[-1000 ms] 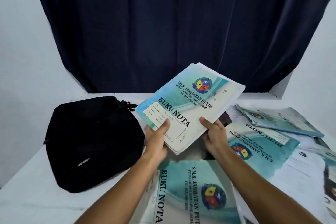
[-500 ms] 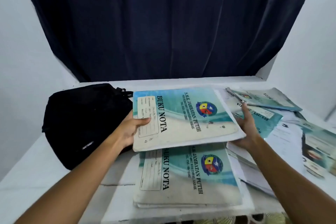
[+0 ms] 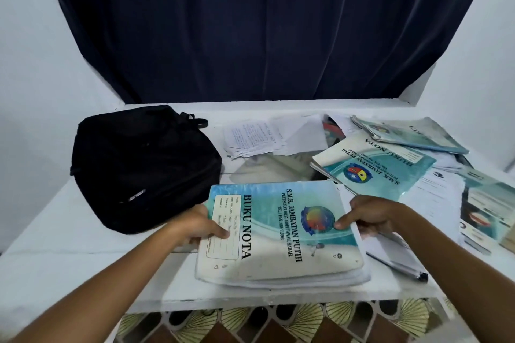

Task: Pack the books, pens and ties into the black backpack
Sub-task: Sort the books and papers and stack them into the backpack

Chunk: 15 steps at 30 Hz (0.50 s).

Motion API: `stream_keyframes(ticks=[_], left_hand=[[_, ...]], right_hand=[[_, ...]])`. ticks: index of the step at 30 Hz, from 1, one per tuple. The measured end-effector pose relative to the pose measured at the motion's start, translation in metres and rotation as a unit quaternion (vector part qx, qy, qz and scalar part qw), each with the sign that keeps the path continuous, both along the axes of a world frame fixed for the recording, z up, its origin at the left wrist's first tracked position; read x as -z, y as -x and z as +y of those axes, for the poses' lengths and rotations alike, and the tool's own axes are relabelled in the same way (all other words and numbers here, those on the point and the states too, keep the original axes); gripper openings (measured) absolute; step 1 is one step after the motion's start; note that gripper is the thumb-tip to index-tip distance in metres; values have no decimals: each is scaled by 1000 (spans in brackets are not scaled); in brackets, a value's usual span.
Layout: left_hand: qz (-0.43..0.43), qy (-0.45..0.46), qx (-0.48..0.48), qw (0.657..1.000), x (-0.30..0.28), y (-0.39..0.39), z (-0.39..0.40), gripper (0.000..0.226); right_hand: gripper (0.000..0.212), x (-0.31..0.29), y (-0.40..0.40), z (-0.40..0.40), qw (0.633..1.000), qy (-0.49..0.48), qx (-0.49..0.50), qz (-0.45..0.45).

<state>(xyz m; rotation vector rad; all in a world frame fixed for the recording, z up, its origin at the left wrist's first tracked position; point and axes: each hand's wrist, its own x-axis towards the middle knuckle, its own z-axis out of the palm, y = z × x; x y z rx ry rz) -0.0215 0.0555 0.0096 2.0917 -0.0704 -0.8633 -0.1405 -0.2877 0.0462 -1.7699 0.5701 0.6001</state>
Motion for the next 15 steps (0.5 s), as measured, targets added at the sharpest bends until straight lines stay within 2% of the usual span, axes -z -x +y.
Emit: stream_keyframes(ticks=[2, 4, 7, 9, 13, 15], left_hand=[[-44, -79, 45, 995, -7, 3, -5, 22], [-98, -194, 98, 971, -20, 3, -10, 29], [-208, -346, 164, 900, -42, -3, -23, 47], [-259, -409, 199, 852, -58, -9, -37, 55], [-318, -528, 284, 734, -86, -18, -77, 72], [-355, -515, 306, 718, -97, -24, -103, 66]], right_hand=[[17, 5, -2, 1, 998, 54, -18, 18], [26, 4, -4, 0, 993, 108, -41, 40], [42, -3, -6, -3, 982, 165, -70, 62], [48, -8, -7, -14, 984, 170, -37, 46], [27, -13, 3, -49, 988, 111, 109, -17], [14, -7, 12, -71, 976, 64, 200, -62]])
